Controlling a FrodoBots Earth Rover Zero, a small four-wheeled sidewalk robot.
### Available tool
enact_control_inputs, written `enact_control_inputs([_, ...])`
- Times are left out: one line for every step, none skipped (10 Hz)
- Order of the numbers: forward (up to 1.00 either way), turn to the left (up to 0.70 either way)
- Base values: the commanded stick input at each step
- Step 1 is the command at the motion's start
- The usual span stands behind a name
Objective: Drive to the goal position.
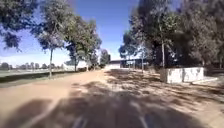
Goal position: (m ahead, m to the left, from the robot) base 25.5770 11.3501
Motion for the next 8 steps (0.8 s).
enact_control_inputs([1.00,0.00])
enact_control_inputs([1.00,0.00])
enact_control_inputs([1.00,0.00])
enact_control_inputs([1.00,0.00])
enact_control_inputs([1.00,0.00])
enact_control_inputs([1.00,0.00])
enact_control_inputs([1.00,0.00])
enact_control_inputs([1.00,0.00])
